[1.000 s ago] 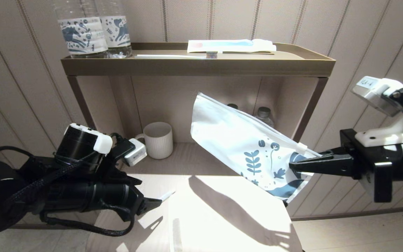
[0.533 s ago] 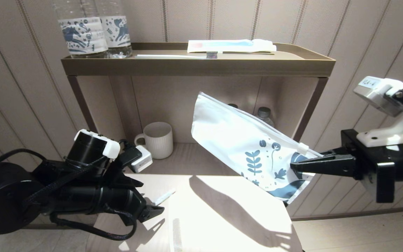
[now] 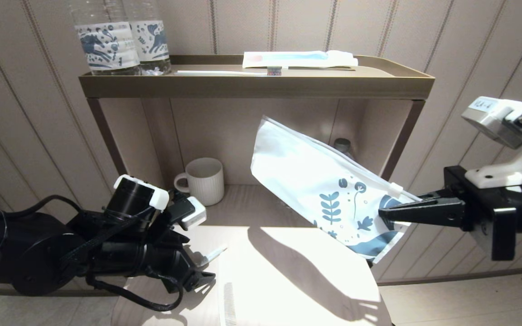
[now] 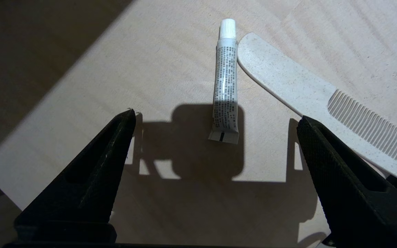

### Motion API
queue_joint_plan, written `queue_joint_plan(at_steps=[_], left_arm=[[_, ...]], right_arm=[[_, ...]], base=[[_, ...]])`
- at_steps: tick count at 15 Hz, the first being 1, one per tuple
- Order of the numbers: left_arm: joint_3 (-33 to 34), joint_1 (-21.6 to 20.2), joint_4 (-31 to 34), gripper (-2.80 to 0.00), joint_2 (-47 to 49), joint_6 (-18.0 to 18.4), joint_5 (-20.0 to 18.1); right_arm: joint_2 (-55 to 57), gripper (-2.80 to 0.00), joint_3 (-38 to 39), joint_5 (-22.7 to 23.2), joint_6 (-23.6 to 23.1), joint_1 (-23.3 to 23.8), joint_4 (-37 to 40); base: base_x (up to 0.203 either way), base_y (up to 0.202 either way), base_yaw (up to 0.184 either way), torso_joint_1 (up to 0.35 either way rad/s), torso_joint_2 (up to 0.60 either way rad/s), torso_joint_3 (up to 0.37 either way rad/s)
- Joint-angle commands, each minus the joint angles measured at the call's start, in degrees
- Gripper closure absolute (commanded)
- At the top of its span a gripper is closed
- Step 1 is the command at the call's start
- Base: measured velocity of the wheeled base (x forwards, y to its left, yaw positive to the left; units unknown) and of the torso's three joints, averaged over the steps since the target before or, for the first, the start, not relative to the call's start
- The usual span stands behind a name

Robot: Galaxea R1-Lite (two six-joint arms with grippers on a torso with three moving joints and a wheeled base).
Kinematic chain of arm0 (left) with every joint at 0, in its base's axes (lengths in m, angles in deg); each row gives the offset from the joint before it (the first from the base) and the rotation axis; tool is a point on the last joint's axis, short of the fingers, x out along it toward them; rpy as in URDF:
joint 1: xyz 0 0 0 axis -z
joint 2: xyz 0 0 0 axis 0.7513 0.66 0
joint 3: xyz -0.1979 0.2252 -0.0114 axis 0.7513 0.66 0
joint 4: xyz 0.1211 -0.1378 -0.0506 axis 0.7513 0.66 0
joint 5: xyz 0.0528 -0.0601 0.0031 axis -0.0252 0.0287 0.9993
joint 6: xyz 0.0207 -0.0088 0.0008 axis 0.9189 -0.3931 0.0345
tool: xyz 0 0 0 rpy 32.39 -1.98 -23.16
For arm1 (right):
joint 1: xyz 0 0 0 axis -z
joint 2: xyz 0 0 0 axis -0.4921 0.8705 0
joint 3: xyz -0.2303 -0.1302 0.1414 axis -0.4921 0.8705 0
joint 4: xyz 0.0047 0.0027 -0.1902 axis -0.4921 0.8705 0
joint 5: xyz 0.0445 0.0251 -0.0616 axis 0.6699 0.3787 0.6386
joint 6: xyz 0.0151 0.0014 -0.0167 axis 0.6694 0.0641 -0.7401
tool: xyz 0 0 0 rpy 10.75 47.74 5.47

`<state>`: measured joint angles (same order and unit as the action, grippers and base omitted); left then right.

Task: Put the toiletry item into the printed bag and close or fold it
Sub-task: Pick up the toothpaste

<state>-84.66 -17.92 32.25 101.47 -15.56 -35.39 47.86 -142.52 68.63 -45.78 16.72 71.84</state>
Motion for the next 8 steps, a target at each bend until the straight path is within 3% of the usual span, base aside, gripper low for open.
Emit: queue_joint_plan(at_steps=[1, 8], left_arm=[[0.01, -0.22, -0.06, -2.80, 1.00, 0.92, 0.05], [-0.69, -0.37, -5.21, -2.80, 4.46, 1.02, 1.42]], right_arm=[[0.07, 0.00, 0.06, 0.40, -0.10, -0.02, 0.05], [0.13, 0.00, 0.02, 0.60, -0.10, 0.02, 0.05]], base=[[0.000, 0.000, 0.000, 0.000, 0.00, 0.000], [0.000, 0.000, 0.000, 0.000, 0.00, 0.000]])
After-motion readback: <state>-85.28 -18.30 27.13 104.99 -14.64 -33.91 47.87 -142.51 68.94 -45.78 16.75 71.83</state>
